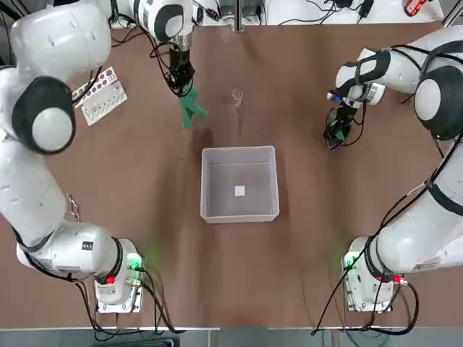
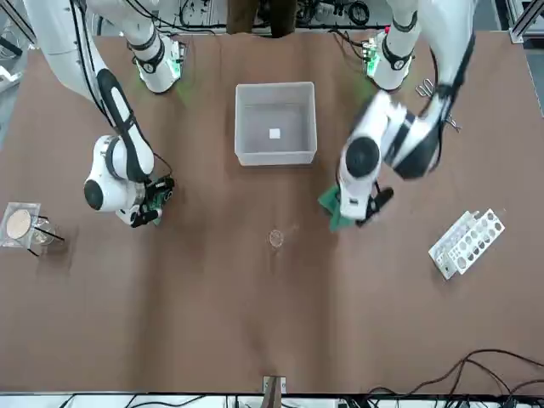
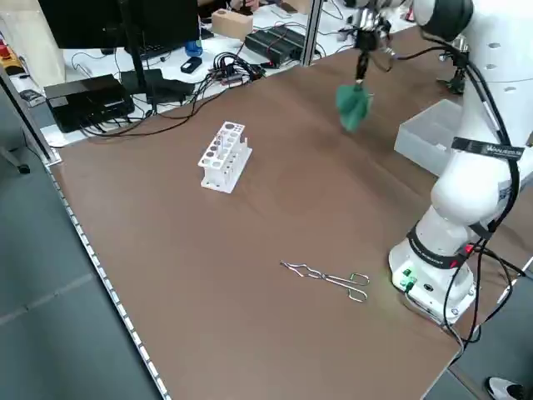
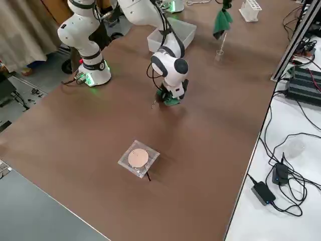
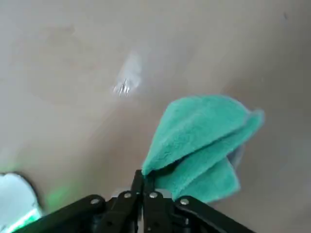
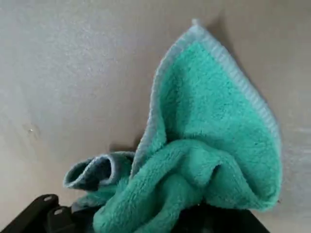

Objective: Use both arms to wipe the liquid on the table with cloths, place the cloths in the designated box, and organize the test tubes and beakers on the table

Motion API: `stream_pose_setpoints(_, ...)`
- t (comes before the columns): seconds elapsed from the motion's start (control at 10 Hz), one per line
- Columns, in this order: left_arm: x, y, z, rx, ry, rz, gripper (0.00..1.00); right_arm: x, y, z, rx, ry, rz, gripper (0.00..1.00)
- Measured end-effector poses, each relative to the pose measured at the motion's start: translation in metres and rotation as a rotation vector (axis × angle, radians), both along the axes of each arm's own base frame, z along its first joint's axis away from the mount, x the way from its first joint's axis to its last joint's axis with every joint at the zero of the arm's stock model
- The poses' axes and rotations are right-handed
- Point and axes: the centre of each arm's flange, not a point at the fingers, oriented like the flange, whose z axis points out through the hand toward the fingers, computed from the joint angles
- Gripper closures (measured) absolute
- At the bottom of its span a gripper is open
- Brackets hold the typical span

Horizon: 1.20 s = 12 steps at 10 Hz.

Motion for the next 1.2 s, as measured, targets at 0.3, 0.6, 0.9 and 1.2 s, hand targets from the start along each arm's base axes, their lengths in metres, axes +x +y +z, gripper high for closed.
stream_pose_setpoints(0.3, -0.078, -0.05, 0.073, -0.026, 0.029, -0.052, 0.97, 0.0, -0.092, 0.004, -0.11, -0.006, -0.01, 0.96)
stream_pose_setpoints(0.6, -0.143, -0.105, 0.071, -0.016, 0.047, -0.124, 0.97, -0.004, -0.151, 0.01, -0.117, -0.021, 0.007, 0.96)
stream_pose_setpoints(0.9, -0.165, -0.122, 0.031, 0.003, 0.131, -0.174, 0.97, -0.009, -0.113, 0.005, -0.084, 0.056, 0.019, 0.96)
stream_pose_setpoints(1.2, -0.191, -0.141, -0.029, 0.032, 0.239, -0.221, 0.96, -0.021, -0.032, -0.006, 0.008, 0.119, -0.041, 0.96)
